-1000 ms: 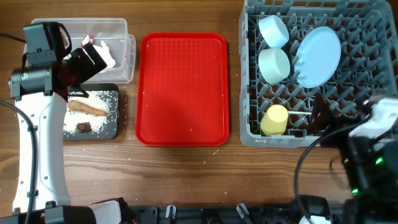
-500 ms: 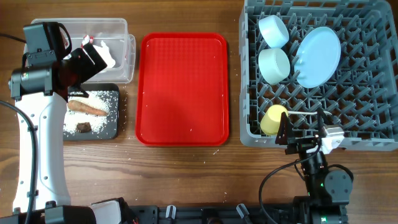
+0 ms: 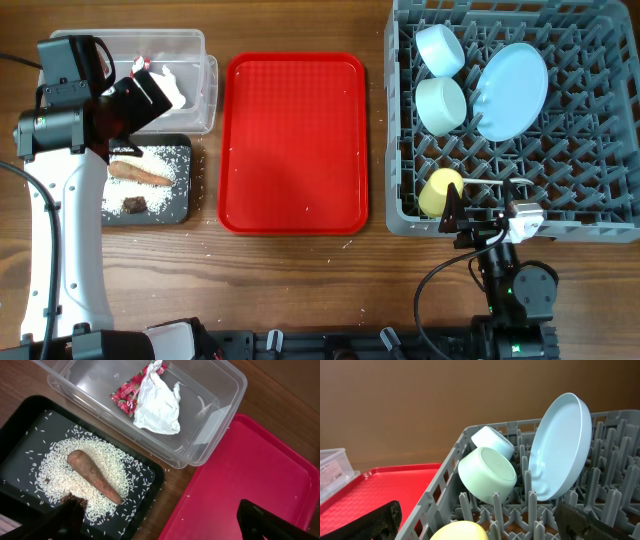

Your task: Sort waste into correct bins and load items into the dishwasher rack

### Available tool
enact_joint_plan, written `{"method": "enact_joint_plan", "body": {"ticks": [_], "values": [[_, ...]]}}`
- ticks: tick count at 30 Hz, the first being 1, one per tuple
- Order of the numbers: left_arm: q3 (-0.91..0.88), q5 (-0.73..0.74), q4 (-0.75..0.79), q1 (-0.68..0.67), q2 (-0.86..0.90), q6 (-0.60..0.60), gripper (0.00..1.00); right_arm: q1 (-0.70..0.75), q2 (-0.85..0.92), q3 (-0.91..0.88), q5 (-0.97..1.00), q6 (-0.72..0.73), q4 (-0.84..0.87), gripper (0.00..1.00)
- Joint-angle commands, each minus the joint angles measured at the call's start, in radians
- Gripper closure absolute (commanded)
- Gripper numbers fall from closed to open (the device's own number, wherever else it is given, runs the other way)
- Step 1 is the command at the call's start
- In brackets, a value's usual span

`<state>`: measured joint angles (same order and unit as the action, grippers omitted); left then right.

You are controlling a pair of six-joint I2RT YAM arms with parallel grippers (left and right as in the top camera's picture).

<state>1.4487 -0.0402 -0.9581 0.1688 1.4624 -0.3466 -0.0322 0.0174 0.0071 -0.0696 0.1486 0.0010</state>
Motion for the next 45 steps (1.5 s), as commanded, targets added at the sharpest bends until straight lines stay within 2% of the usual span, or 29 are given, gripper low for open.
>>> {"method": "enact_joint_plan", "body": {"ticks": [1,17,20,22,25,28,31,36,39,40,45], "values": [[0.012,-0.01,0.003,0.003,0.003,-0.006,0.0,-0.007,-0.014,-0.002,0.017,0.01,0.002,0.0],[-0.003,-0.018,0.003,0.002,-0.001,0.004,0.0,-0.007,-0.013,-0.002,0.017,0.01,0.002,0.0],[-0.042,-0.047,-0.005,-0.011,-0.046,0.002,0.0,-0.007,-0.013,-0.002,0.018,0.01,0.002,0.0],[-0.101,-0.047,0.048,-0.028,-0.109,0.006,0.0,-0.007,-0.013,-0.002,0.017,0.01,0.002,0.0],[-0.32,0.057,0.37,-0.049,-0.26,0.113,0.0,-0.007,-0.013,-0.002,0.017,0.01,0.002,0.0],[-0.598,0.125,0.657,-0.049,-0.439,0.115,0.0,-0.007,-0.013,-0.002,0.017,0.01,0.002,0.0],[-0.808,0.138,0.794,-0.049,-0.604,0.114,0.0,-0.007,-0.013,-0.002,0.017,0.01,0.002,0.0],[-1.092,0.129,0.953,-0.049,-0.886,0.116,0.0,-0.007,-0.013,-0.002,0.017,0.01,0.002,0.0],[-1.227,0.13,0.999,-0.049,-1.044,0.114,0.0,-0.007,-0.013,-0.002,0.017,0.01,0.002,0.0],[-1.299,0.13,0.999,-0.05,-1.151,0.107,0.0,-0.007,-0.013,-0.002,0.017,0.01,0.002,0.0],[-1.391,0.118,1.0,-0.082,-1.3,0.108,0.0,-0.007,-0.013,-0.002,0.017,0.01,0.002,0.0]]}}
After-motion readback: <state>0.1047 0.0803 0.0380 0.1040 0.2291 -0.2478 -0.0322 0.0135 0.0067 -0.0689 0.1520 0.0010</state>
